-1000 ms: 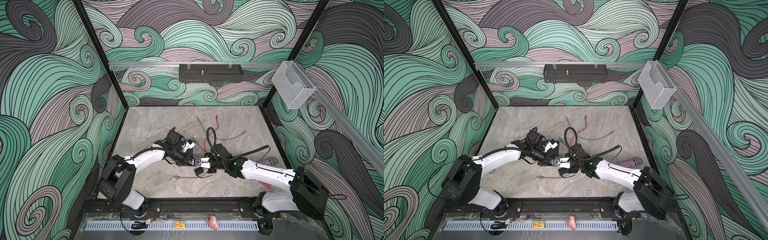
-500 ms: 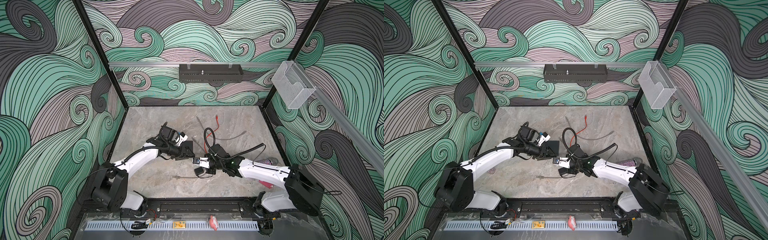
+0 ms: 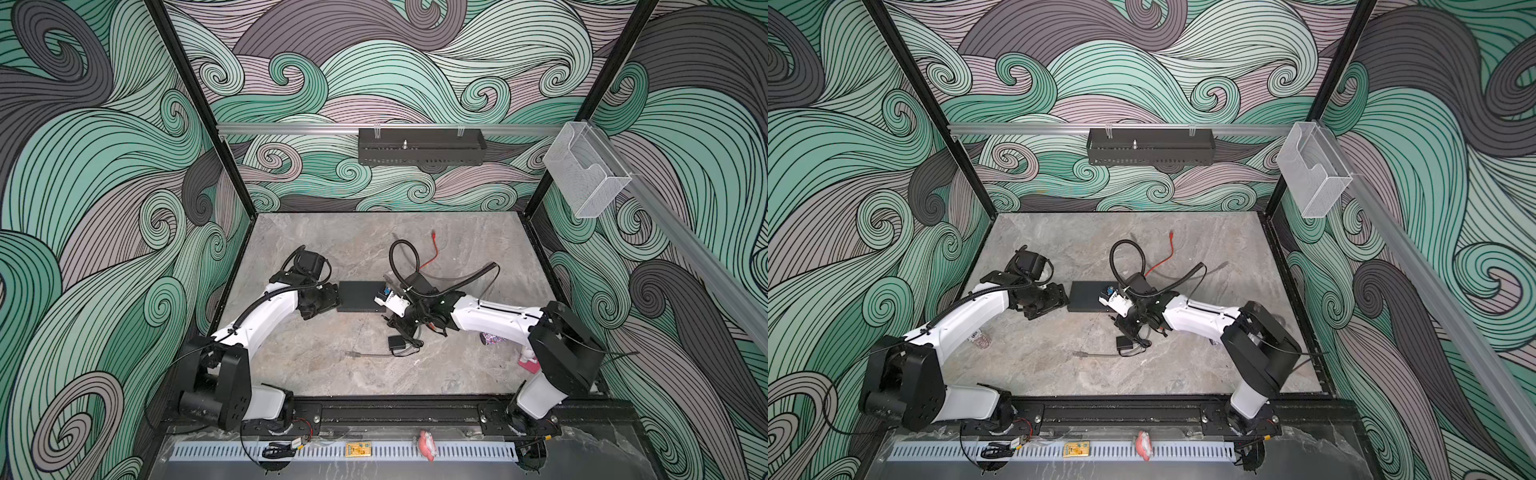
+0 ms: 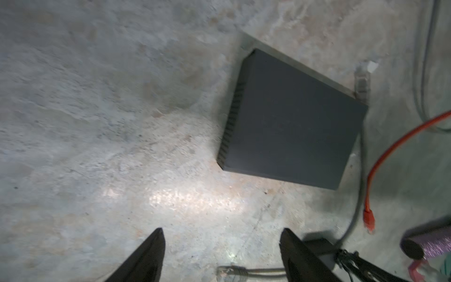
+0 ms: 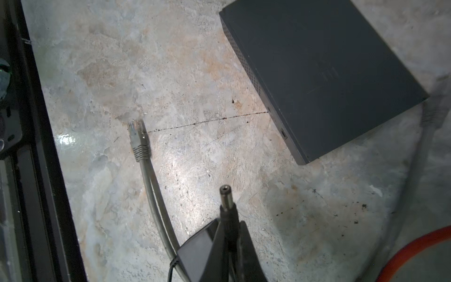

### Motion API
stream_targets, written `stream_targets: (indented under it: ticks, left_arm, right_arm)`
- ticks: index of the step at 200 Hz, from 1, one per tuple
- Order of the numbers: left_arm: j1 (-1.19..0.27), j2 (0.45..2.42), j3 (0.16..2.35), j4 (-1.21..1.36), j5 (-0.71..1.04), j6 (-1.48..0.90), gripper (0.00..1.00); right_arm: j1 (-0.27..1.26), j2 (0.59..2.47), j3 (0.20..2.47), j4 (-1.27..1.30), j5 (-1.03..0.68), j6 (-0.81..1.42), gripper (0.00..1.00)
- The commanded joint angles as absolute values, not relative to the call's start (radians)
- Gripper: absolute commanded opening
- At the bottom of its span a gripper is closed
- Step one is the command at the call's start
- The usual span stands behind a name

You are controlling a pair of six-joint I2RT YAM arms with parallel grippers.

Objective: Insert the plug into the switch port

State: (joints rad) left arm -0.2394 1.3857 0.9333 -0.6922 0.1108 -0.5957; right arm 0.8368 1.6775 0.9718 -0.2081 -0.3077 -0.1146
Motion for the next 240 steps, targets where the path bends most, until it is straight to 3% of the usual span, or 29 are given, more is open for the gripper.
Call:
stream_targets:
  ticks: [1, 57, 108, 155, 240]
  left_arm:
    - [-0.233, 1.411, 1.000, -0.689, -0.006, -0.615, 0.77]
    - [-0.212, 1.583, 1.126, -0.581, -0.031, -0.579, 0.77]
    - [-0.186, 1.849, 1.368, -0.689, 0.101, -0.483, 0.75]
    - [-0.182, 2.012, 1.502, -0.801, 0.075, -0.424, 0.71]
    - [-0.184, 1.976, 1.423, -0.836, 0.094, -0.411, 0.68]
  right_arm:
    - [0.836, 1.713, 1.007, -0.287, -0.385, 0.063, 0.03]
    - [0.824, 1.806, 1.033, -0.275, -0.502, 0.260, 0.03]
    - [0.787, 1.877, 1.087, -0.285, -0.419, 0.292, 0.02]
    - [0.746, 1.952, 1.158, -0.284, -0.400, 0.287, 0.03]
    - [0.715, 2.026, 1.322, -0.367, -0.325, 0.201, 0.03]
